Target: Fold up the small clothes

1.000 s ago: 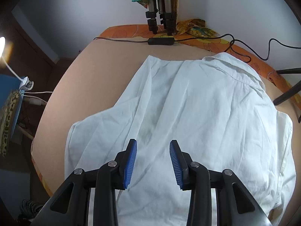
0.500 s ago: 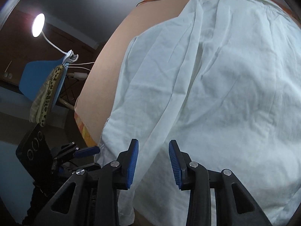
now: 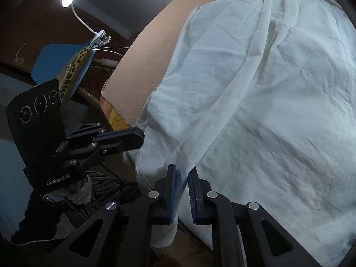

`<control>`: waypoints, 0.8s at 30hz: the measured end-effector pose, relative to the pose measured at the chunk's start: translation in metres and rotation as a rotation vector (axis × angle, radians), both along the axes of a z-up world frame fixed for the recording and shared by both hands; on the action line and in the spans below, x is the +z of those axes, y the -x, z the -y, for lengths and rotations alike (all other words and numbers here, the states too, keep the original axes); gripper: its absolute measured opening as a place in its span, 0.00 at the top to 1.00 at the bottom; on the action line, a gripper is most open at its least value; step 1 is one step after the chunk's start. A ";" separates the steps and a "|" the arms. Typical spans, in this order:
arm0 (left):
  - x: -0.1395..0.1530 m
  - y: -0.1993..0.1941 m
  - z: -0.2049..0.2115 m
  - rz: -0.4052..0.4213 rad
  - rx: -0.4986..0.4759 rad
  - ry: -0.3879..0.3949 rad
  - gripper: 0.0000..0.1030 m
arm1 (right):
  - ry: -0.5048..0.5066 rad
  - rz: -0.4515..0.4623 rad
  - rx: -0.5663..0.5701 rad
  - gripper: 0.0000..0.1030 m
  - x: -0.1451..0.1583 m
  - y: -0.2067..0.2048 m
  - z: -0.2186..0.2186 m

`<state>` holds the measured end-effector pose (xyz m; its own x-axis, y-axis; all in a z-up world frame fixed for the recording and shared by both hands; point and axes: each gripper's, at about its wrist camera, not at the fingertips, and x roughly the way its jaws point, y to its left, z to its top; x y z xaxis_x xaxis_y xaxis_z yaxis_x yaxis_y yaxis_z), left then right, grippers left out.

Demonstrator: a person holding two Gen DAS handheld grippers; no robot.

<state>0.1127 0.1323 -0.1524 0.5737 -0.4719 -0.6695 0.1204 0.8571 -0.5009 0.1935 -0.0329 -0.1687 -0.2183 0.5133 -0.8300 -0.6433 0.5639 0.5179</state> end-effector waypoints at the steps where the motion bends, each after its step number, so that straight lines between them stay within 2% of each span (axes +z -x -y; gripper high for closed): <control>1: 0.000 0.002 -0.004 -0.010 0.023 -0.018 1.00 | 0.009 0.004 -0.001 0.87 -0.001 0.000 0.000; 2: -0.003 0.002 -0.007 -0.033 0.025 -0.013 0.97 | 0.011 0.000 -0.004 0.86 -0.001 0.000 0.001; 4: -0.011 -0.001 -0.012 -0.096 0.048 -0.016 0.69 | 0.009 -0.019 -0.013 0.76 -0.003 0.000 0.000; 5: -0.015 -0.002 -0.016 -0.108 0.071 -0.018 0.66 | 0.007 -0.030 -0.018 0.71 -0.004 -0.001 0.002; 6: -0.018 -0.002 -0.017 -0.114 0.078 -0.010 0.65 | 0.004 -0.039 -0.021 0.69 -0.005 -0.003 0.005; 9: -0.029 -0.006 -0.021 -0.143 0.082 0.049 0.65 | 0.010 -0.037 -0.018 0.69 -0.007 -0.001 0.008; 11: -0.034 -0.009 -0.020 -0.140 0.073 0.095 0.74 | 0.007 -0.035 -0.014 0.70 -0.008 0.000 0.009; 12: -0.035 -0.011 -0.018 -0.139 0.065 0.103 0.97 | 0.000 -0.039 -0.013 0.74 -0.009 0.001 0.008; 13: -0.035 -0.012 -0.015 -0.137 0.053 0.105 0.98 | -0.018 -0.052 -0.011 0.76 -0.010 0.002 0.011; 15: -0.027 -0.010 -0.010 -0.107 0.042 0.088 0.97 | -0.058 -0.080 -0.016 0.92 -0.011 0.003 0.012; 18: -0.007 -0.002 -0.014 -0.052 0.052 0.083 0.97 | -0.172 -0.145 -0.055 0.96 -0.007 0.000 0.017; 20: 0.010 0.003 -0.020 -0.001 0.075 0.034 0.97 | -0.244 -0.197 -0.082 0.96 -0.006 -0.003 0.018; 22: 0.016 0.004 -0.025 0.014 0.088 -0.027 0.97 | -0.158 -0.097 -0.071 0.92 -0.005 -0.001 0.015; 24: 0.008 0.000 -0.027 -0.032 0.085 -0.048 0.97 | -0.036 -0.033 -0.033 0.85 -0.010 0.004 0.010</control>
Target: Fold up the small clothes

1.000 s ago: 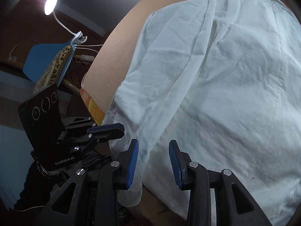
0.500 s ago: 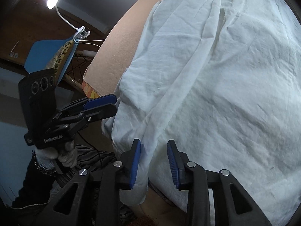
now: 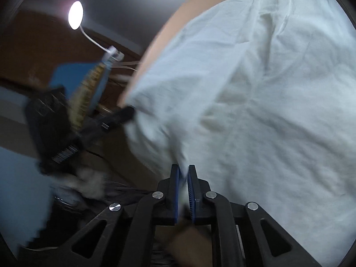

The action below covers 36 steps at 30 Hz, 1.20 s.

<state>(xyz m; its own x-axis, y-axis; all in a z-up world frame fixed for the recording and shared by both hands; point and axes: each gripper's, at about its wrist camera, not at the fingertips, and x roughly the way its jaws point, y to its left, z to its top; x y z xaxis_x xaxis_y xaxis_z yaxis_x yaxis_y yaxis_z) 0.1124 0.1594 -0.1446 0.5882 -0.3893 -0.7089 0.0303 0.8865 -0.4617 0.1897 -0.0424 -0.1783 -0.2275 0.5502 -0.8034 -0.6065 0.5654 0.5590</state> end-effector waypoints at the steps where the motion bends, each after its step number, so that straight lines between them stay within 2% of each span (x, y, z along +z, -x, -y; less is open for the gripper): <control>1: -0.003 0.000 0.000 -0.007 0.010 -0.030 0.97 | 0.031 0.005 0.013 0.82 -0.002 0.002 0.000; 2: -0.005 0.001 0.002 -0.008 0.017 -0.071 0.97 | 0.032 0.010 0.023 0.81 -0.001 0.005 0.000; 3: -0.007 0.001 0.003 -0.017 0.022 -0.094 0.95 | 0.035 0.033 0.035 0.75 0.003 0.007 0.001; 4: -0.008 0.000 0.003 -0.033 0.028 -0.108 0.89 | 0.035 0.075 0.043 0.74 0.009 0.009 0.002; 5: -0.008 0.000 0.004 -0.055 0.036 -0.129 0.88 | 0.024 0.105 0.051 0.70 0.014 0.011 0.003; 8: 0.003 0.010 0.007 -0.018 0.037 -0.168 0.88 | -0.051 0.094 0.051 0.61 0.026 0.011 0.008; 11: 0.013 0.017 0.019 0.048 0.024 -0.238 0.88 | -0.077 0.128 0.036 0.62 0.026 0.009 -0.004; 12: 0.015 0.017 0.022 0.059 0.022 -0.249 0.88 | -0.070 0.125 0.048 0.66 0.022 0.010 -0.009; 15: 0.018 0.014 0.030 0.074 -0.001 -0.249 0.88 | 0.044 0.211 0.115 0.73 0.010 0.024 -0.025; 17: 0.020 0.013 0.032 0.081 -0.001 -0.245 0.88 | 0.045 0.260 0.130 0.75 0.015 0.030 -0.022; 20: 0.024 0.010 0.035 0.097 -0.003 -0.209 0.88 | -0.002 0.256 0.093 0.70 0.028 0.031 0.001; 23: 0.033 0.007 0.047 0.133 -0.024 -0.176 0.88 | -0.058 0.307 0.001 0.61 0.048 0.024 0.041; 25: 0.036 0.004 0.056 0.149 -0.039 -0.157 0.88 | -0.074 0.334 -0.072 0.59 0.060 0.020 0.074; 31: 0.040 -0.017 0.117 0.158 -0.192 -0.140 0.88 | -0.045 0.406 -0.330 0.56 0.080 -0.002 0.177; 33: 0.040 -0.024 0.138 0.153 -0.244 -0.133 0.88 | -0.011 0.441 -0.429 0.52 0.084 -0.007 0.216; 35: 0.041 -0.031 0.156 0.148 -0.284 -0.124 0.77 | 0.040 0.483 -0.524 0.51 0.087 -0.010 0.253; 36: 0.040 -0.034 0.165 0.147 -0.305 -0.118 0.59 | 0.052 0.488 -0.566 0.50 0.087 -0.013 0.273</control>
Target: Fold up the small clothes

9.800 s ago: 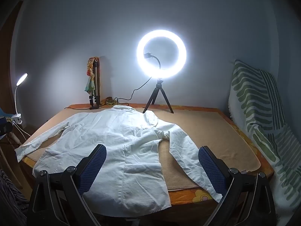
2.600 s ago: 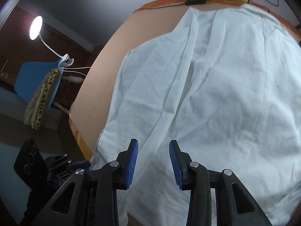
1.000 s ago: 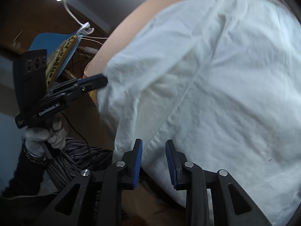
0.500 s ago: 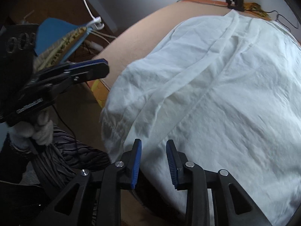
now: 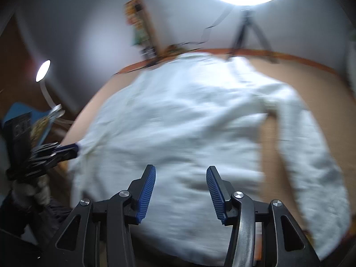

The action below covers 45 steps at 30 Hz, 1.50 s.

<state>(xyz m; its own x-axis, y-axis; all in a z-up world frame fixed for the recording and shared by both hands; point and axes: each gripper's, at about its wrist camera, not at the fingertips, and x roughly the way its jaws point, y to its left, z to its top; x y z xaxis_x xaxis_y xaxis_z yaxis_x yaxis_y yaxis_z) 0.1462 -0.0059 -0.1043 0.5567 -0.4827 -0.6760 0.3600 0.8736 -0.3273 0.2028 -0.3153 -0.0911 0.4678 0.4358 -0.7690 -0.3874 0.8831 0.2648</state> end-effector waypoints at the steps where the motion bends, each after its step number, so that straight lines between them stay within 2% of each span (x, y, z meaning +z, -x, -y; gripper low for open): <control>1: 0.000 -0.004 0.012 0.003 -0.023 -0.002 0.47 | -0.005 0.000 -0.046 0.50 0.001 -0.004 0.027; 6: 0.000 -0.016 0.053 0.005 -0.117 -0.018 0.47 | 0.016 0.004 -0.259 0.48 -0.007 -0.011 0.124; 9: -0.003 -0.023 0.074 -0.012 -0.157 -0.010 0.47 | -0.027 -0.030 -0.371 0.46 -0.014 -0.016 0.183; 12: -0.007 -0.031 0.091 -0.033 -0.184 -0.004 0.47 | -0.040 -0.059 -0.431 0.38 -0.026 -0.020 0.219; 15: -0.010 -0.038 0.103 -0.053 -0.204 0.008 0.47 | -0.029 -0.077 -0.485 0.38 -0.039 -0.021 0.247; 18: -0.011 -0.045 0.114 -0.054 -0.213 0.003 0.47 | -0.060 -0.110 -0.504 0.37 -0.052 -0.017 0.264; 23: -0.017 -0.058 0.121 -0.074 -0.200 0.009 0.47 | -0.049 -0.150 -0.502 0.36 -0.072 -0.016 0.271; 28: -0.020 -0.061 0.122 -0.083 -0.191 0.014 0.47 | 0.017 -0.172 -0.484 0.36 -0.084 -0.015 0.263; 31: -0.020 -0.062 0.118 -0.081 -0.176 0.022 0.47 | 0.082 -0.150 -0.480 0.36 -0.084 -0.012 0.253; 32: -0.021 -0.063 0.116 -0.081 -0.170 0.025 0.47 | 0.105 -0.145 -0.477 0.38 -0.083 -0.012 0.249; 33: -0.020 -0.063 0.114 -0.077 -0.163 0.026 0.47 | 0.119 -0.143 -0.467 0.51 -0.083 -0.012 0.245; 34: -0.020 -0.063 0.113 -0.073 -0.159 0.027 0.47 | 0.146 -0.137 -0.468 0.55 -0.083 -0.011 0.240; 36: -0.021 -0.063 0.111 -0.072 -0.153 0.030 0.47 | 0.163 -0.134 -0.457 0.77 -0.081 -0.010 0.233; 38: -0.021 -0.063 0.108 -0.073 -0.152 0.035 0.47 | 0.155 -0.128 -0.452 0.90 -0.078 -0.007 0.229; 41: -0.020 -0.062 0.105 -0.073 -0.148 0.044 0.47 | 0.158 -0.063 -0.466 0.97 -0.062 0.000 0.222; 45: -0.020 -0.065 0.100 -0.079 -0.121 0.051 0.47 | 0.132 0.041 -0.438 0.98 -0.027 0.015 0.201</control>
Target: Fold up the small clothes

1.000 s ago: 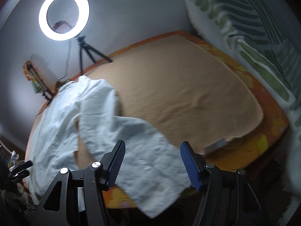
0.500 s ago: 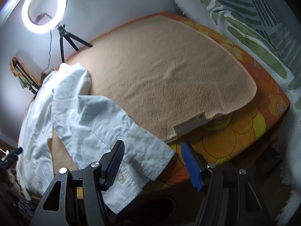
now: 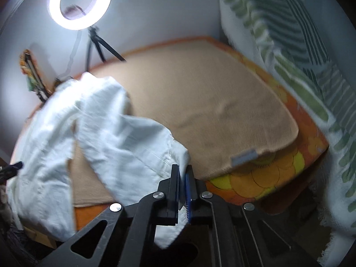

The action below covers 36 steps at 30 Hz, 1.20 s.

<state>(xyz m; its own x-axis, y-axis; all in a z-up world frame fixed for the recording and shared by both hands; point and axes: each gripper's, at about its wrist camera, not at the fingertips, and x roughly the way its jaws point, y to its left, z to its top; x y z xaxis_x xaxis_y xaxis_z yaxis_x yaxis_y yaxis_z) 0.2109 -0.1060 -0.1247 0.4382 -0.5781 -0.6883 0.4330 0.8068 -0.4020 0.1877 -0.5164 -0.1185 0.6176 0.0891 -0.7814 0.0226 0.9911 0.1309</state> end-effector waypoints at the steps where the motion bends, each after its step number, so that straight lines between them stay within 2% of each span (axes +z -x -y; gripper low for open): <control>1: 0.000 0.000 -0.001 0.002 0.009 -0.005 0.47 | 0.012 0.025 0.018 0.98 0.010 0.002 -0.010; 6: 0.001 -0.003 -0.009 -0.022 0.042 0.039 0.47 | -0.038 0.120 0.179 0.99 0.049 0.022 -0.069; 9: 0.003 -0.002 -0.014 -0.022 0.054 0.068 0.47 | -0.041 0.161 0.362 0.99 0.063 0.045 -0.119; 11: 0.003 -0.002 -0.017 -0.032 0.061 0.095 0.47 | -0.029 0.147 0.494 0.99 0.061 0.059 -0.156; 14: -0.001 -0.001 -0.015 -0.043 0.057 0.110 0.47 | 0.027 0.088 0.679 0.99 0.043 0.075 -0.208; 17: -0.006 0.000 -0.010 -0.073 0.036 0.139 0.47 | 0.061 0.030 0.785 0.98 0.023 0.082 -0.237; 18: -0.007 0.000 -0.009 -0.079 0.035 0.143 0.47 | 0.054 0.006 0.808 0.94 0.018 0.081 -0.240; 19: -0.010 0.001 -0.008 -0.084 0.034 0.144 0.47 | 0.054 -0.021 0.822 0.93 0.014 0.079 -0.243; 20: -0.011 0.001 -0.007 -0.087 0.037 0.134 0.47 | 0.043 -0.034 0.834 0.78 0.013 0.077 -0.241; 21: -0.014 0.001 -0.007 -0.088 0.043 0.119 0.47 | 0.020 -0.032 0.840 0.70 0.014 0.076 -0.237; 25: -0.027 0.003 -0.006 -0.125 0.043 0.101 0.47 | -0.084 -0.017 0.830 0.69 0.034 0.059 -0.214; 27: -0.032 0.005 -0.004 -0.134 0.041 0.089 0.47 | -0.086 0.003 0.773 0.66 0.044 0.038 -0.207; 32: -0.039 0.015 0.004 -0.149 0.010 0.075 0.47 | -0.033 0.015 0.624 0.65 0.064 -0.065 -0.206; 36: -0.045 0.025 0.009 -0.147 -0.019 0.065 0.47 | -0.021 -0.060 0.509 0.62 0.056 -0.162 -0.221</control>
<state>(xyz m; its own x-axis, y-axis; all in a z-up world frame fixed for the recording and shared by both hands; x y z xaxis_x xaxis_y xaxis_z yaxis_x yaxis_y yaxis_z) 0.1862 -0.1153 -0.1698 0.3235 -0.6312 -0.7049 0.3807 0.7688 -0.5138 0.3497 -0.2953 -0.0623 0.4465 0.3826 -0.8089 -0.4539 0.8759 0.1638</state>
